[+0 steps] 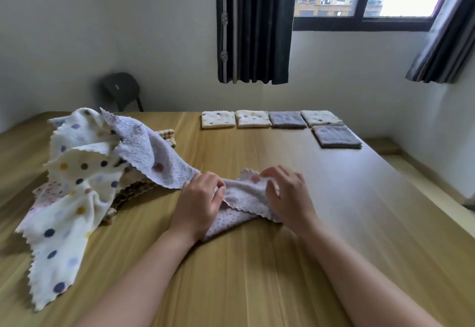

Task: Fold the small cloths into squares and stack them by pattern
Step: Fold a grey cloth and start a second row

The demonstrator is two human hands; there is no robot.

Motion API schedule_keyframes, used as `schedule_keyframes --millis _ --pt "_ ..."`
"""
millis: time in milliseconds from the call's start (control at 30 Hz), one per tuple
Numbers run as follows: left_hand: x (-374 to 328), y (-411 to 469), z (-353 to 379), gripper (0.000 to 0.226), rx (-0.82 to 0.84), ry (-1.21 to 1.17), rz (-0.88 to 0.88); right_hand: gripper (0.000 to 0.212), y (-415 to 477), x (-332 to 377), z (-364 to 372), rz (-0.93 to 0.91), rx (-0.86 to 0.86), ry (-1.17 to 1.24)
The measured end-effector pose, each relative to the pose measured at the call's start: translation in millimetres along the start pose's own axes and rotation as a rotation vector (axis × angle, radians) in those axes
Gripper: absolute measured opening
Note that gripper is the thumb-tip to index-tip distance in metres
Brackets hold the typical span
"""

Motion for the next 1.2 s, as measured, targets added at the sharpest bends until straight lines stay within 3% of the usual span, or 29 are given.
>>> schedule_keyframes --millis 100,167,233,300,433,567,700,800,933,1067,1133,1200 --pt "8 0 10 0.042 0.160 0.027 -0.022 0.049 -5 2 19 -0.062 0.328 -0.128" --pt "12 0 13 0.026 0.171 -0.013 -0.044 0.059 -6 -1 25 -0.052 0.430 -0.202" --pt "11 1 10 0.007 0.092 -0.037 -0.021 0.046 -6 -2 25 -0.079 0.392 -0.186" --pt "6 0 4 0.008 0.016 -0.078 0.037 0.027 -6 0 22 -0.131 0.286 -0.149" --pt "-13 -8 -7 0.026 -0.063 -0.205 0.143 0.033 -11 11 16 -0.200 0.150 -0.115" --pt "-22 -16 -7 0.038 0.015 -0.284 0.207 0.020 -15 24 11 -0.255 0.048 -0.009" --pt "-9 -20 3 0.066 0.318 -0.420 0.007 0.024 -19 12 3 -0.148 -0.014 0.193" --pt "0 -17 8 0.076 0.434 -0.192 -0.062 0.029 -20 2 3 -0.121 0.049 0.272" --pt "10 -11 4 0.075 0.435 0.093 -0.181 0.040 -19 -6 8 -0.073 0.187 0.310" --pt "-7 -12 -9 0.071 0.287 0.113 -0.105 0.037 -19 -7 7 -0.073 0.226 0.325" --pt "-9 -9 -11 0.071 0.319 0.124 -0.109 0.027 -18 -4 3 -0.086 0.221 0.357" --pt "4 -7 -7 0.071 0.419 0.172 -0.205 0.031 -18 -3 1 -0.097 0.215 0.374"
Point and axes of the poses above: each hand's wrist, its own y-axis towards the middle knuckle, its own z-axis out of the palm, x = y × z, the point moved 3 cm from there along y, towards the middle knuckle, and after that the axes turned 15 degrees about x, right-handed, at the moved point
